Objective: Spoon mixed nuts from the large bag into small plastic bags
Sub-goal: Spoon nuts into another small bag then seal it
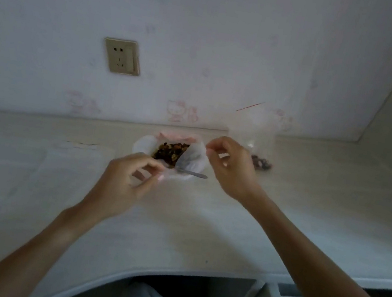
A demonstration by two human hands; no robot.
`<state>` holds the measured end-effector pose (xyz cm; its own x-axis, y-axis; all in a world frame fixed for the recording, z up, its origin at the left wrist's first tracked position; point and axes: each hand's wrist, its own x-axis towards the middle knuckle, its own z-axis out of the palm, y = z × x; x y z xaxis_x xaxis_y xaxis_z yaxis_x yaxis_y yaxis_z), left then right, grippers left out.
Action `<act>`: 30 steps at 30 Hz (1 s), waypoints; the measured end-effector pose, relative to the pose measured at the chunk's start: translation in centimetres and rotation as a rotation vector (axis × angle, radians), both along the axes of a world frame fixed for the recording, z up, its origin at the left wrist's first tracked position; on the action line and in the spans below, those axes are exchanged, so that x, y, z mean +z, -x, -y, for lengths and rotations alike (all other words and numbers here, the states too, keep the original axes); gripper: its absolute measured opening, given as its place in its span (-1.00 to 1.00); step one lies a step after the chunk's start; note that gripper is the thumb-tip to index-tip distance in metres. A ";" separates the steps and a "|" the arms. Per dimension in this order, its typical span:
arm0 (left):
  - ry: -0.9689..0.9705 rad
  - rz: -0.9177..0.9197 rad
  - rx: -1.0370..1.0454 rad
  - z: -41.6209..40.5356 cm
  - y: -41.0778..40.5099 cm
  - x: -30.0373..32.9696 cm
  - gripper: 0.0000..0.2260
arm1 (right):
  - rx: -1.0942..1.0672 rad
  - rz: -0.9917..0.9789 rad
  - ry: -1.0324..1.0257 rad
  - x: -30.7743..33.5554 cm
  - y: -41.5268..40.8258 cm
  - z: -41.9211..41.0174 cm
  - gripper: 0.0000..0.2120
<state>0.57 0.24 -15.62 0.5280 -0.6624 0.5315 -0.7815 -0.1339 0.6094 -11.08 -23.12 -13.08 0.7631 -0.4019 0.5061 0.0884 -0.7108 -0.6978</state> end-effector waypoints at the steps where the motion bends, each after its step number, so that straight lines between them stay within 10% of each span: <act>1: 0.033 -0.006 0.083 -1.3 -1.1 0.2 -0.90 | 0.088 -0.024 0.063 -0.5 -0.3 -1.8 -0.90; 6: -0.047 -0.015 0.573 -8.3 -6.7 0.0 -0.90 | 0.404 -0.130 0.365 -3.0 -2.8 -8.9 -0.80; 10: -0.387 0.009 0.714 -9.7 -7.9 -2.5 -0.65 | 0.472 -0.139 0.519 -5.0 -3.7 -10.2 -0.79; 16: -0.286 0.011 0.704 -10.5 -9.0 -3.3 -0.88 | 0.457 -0.094 0.496 -6.2 -4.6 -10.3 -0.89; 23: 0.125 0.202 0.751 -10.5 -6.6 -1.5 -0.97 | 0.412 -0.176 0.281 -6.0 -4.6 -10.4 -0.84; 30: 0.218 0.637 0.447 -6.7 -2.1 -0.5 -0.90 | 0.426 -0.100 -0.380 -4.3 -3.4 -10.4 -0.57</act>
<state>2.66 6.95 -16.08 0.2706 -0.3068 0.9125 -0.8882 -0.4451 0.1138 -7.66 -12.69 -17.34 0.9341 -0.1882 0.3035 0.2325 -0.3245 -0.9169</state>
